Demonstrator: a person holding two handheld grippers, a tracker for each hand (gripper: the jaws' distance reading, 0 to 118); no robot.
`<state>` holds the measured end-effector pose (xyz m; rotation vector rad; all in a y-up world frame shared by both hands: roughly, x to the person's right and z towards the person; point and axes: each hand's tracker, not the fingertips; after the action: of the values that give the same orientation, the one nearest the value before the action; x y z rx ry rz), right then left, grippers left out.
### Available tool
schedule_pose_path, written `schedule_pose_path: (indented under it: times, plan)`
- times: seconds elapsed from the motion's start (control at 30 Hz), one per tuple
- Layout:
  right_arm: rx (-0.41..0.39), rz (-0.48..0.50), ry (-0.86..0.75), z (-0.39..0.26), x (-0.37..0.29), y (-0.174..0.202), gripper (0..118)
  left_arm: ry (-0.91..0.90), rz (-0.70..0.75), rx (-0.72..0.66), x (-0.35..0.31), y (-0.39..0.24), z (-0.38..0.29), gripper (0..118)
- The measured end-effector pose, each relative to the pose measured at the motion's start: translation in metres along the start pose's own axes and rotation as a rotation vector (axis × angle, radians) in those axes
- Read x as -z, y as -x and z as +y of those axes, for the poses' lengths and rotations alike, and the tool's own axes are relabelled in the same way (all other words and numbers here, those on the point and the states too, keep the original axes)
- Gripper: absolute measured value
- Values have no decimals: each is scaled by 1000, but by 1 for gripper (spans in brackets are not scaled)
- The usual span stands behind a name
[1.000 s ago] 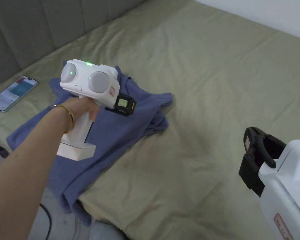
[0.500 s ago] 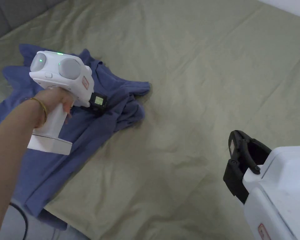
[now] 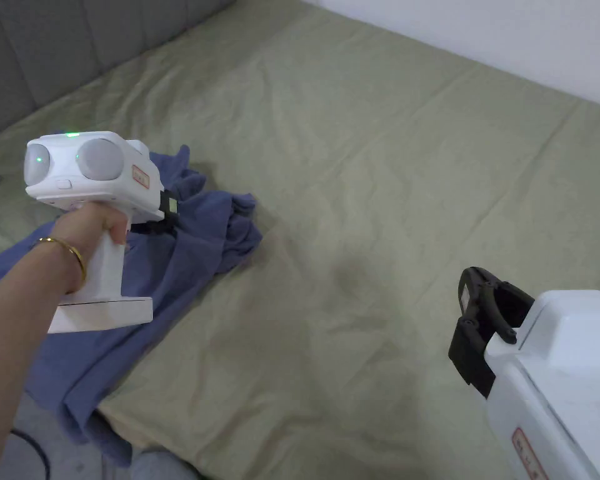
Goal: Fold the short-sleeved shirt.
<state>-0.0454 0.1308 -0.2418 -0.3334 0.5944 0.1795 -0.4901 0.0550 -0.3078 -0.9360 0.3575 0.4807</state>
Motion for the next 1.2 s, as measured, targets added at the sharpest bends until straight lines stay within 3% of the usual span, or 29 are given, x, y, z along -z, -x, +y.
schedule_pose_path:
  times: [0.1, 0.3, 0.5, 0.83, 1.0, 1.2]
  plan:
    - [25, -4, -21, 1, -19, 1, 0, -99, -30, -57, -44, 10, -3, 0]
    - [11, -12, -78, 6, -61, 6, 0, -253, -7, 17, -134, 5, -9, 0]
    - [54, -54, -157, 14, -106, 5, 0, -479, -130, 51, -245, -21, -4, 0]
    - [77, -181, -278, 12, -180, -27, 0, -756, -384, 286, -407, -164, 22, 0]
    - [104, -302, -294, 1, -217, -58, 0, -762, -529, 398, -440, -249, 23, 0]
    - [132, -444, -280, -15, -254, -90, 0, -721, -609, 499, -431, -336, 10, 0]
